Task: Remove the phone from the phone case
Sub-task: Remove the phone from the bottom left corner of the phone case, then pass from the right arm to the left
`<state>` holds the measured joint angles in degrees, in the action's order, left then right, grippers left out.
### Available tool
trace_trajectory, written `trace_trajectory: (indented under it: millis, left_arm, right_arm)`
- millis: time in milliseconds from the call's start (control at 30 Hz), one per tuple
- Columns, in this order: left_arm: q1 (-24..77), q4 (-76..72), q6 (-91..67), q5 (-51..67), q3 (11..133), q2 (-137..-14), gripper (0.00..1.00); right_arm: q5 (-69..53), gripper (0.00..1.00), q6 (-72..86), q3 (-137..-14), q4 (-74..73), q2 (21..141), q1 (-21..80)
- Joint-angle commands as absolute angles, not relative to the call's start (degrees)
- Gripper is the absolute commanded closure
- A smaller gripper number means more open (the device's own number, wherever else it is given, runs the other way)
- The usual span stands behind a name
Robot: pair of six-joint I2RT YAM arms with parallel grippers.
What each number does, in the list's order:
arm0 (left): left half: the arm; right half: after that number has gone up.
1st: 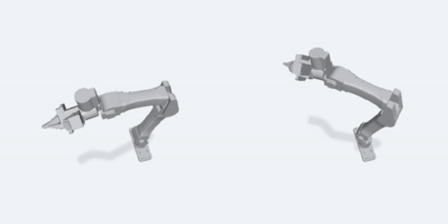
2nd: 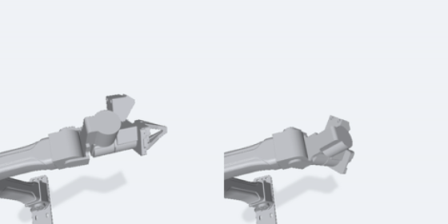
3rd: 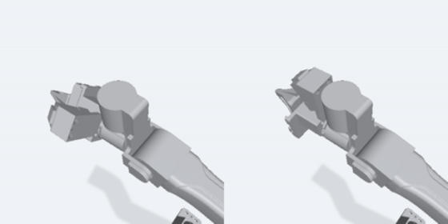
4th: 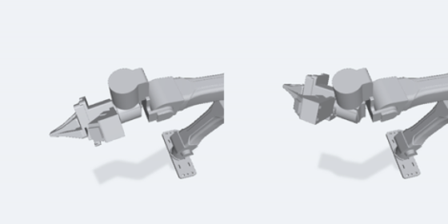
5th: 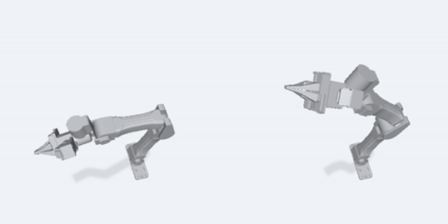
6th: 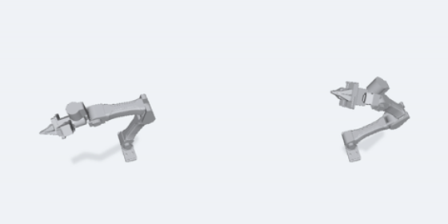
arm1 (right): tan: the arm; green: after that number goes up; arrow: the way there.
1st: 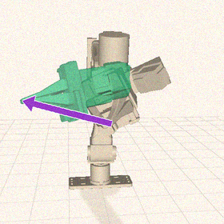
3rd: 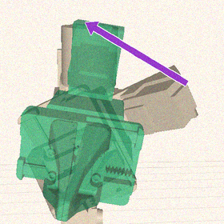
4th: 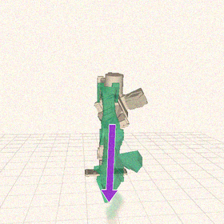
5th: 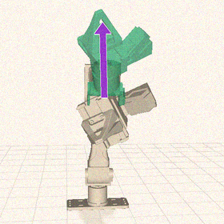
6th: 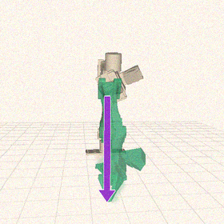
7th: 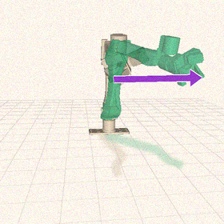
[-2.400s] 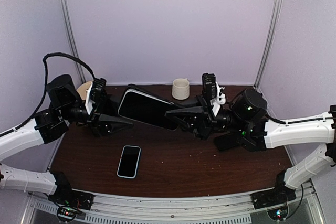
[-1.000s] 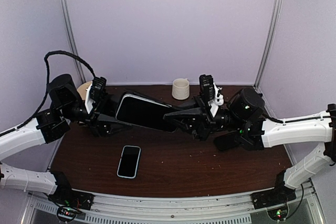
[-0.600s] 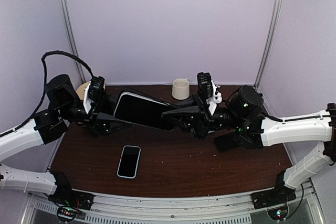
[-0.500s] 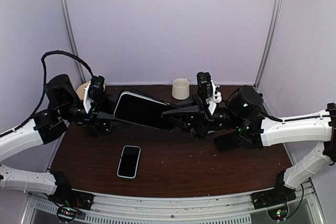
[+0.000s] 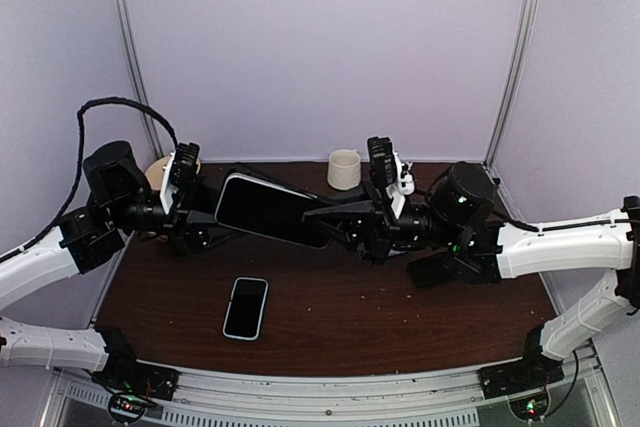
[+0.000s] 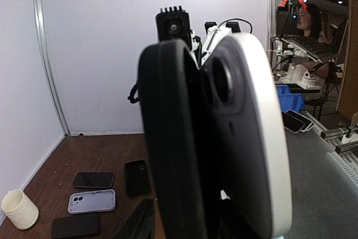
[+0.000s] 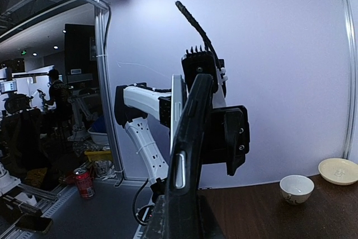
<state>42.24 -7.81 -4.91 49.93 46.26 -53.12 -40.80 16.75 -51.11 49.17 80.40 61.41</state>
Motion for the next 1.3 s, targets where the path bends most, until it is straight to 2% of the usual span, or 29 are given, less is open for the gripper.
trace_trajectory:
  millis: [0,333,533,767,1033,1267]
  left_arm:
    - [40.8,-1.8,3.1,40.5,49.2,-52.7,0.57]
    - [40.8,10.3,18.9,23.8,50.6,-49.2,0.5]
    - [40.8,11.8,29.1,42.1,46.9,-45.0,0.52]
    - [40.8,8.3,24.2,57.6,47.0,-47.5,0.57]
    - [40.8,5.4,19.6,60.9,47.0,-50.0,0.64]
    - [41.2,5.4,18.5,62.1,47.1,-50.9,0.65]
  right_arm:
    - [-37.6,1.0,9.7,-53.5,43.5,76.9,63.9]
    - [-24.1,1.0,-3.5,-49.5,33.1,68.0,62.6]
    - [-21.4,1.0,-10.0,-45.4,30.7,63.9,62.7]
    - [-27.2,1.0,-15.8,-44.3,30.7,64.6,62.6]
    - [-32.0,1.0,-16.6,-45.7,33.3,68.2,62.6]
    - [-33.8,1.0,-14.9,-47.8,35.7,70.8,62.6]
